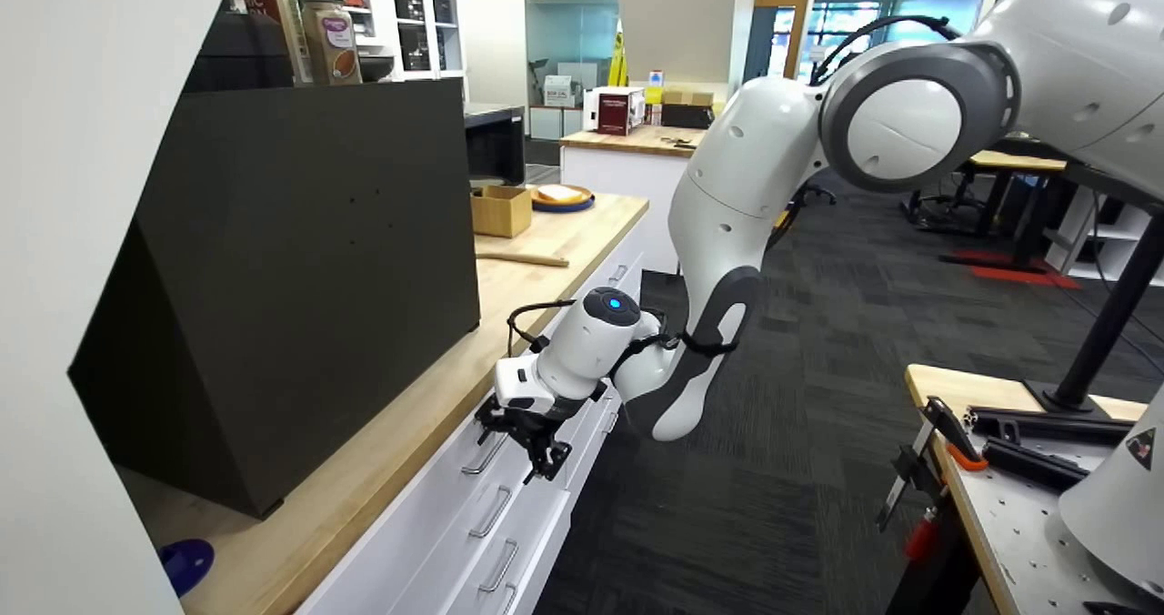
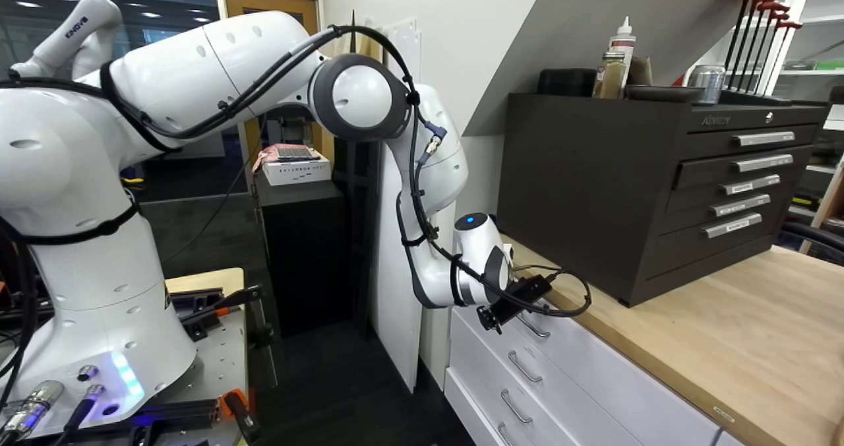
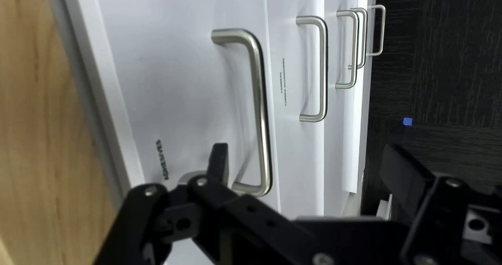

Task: Open the topmost drawer

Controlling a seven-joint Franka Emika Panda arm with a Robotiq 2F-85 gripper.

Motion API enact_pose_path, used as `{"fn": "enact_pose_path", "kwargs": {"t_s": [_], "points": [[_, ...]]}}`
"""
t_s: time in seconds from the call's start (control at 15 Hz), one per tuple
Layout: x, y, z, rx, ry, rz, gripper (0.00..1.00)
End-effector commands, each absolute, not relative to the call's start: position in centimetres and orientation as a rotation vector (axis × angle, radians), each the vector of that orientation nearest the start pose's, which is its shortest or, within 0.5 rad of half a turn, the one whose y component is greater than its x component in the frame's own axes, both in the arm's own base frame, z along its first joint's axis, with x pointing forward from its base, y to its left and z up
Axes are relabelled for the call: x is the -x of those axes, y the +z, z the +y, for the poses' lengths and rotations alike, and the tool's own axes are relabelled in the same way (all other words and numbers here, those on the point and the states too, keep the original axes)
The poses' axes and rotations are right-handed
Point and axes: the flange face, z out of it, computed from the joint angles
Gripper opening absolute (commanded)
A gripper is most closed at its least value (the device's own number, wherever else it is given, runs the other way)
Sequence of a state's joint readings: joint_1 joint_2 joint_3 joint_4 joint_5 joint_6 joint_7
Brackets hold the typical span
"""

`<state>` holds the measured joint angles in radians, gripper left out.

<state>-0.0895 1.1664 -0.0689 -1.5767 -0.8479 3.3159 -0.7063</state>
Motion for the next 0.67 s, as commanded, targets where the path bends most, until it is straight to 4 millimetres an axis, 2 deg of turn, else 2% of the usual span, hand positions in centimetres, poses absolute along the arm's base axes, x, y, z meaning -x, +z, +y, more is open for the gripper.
{"fn": "enact_pose_path", "kwargs": {"t_s": [0.0,0.2,0.47,0.6], "points": [[-66.0,0.3,-2.6,2.495,-0.664,-2.31,1.0],[-66.2,0.1,-3.1,2.491,-0.632,-2.295,1.0],[-65.5,0.4,-3.2,2.461,-0.615,-2.325,1.0],[-65.2,-0.2,-3.1,2.445,-0.607,-2.334,1.0]]}}
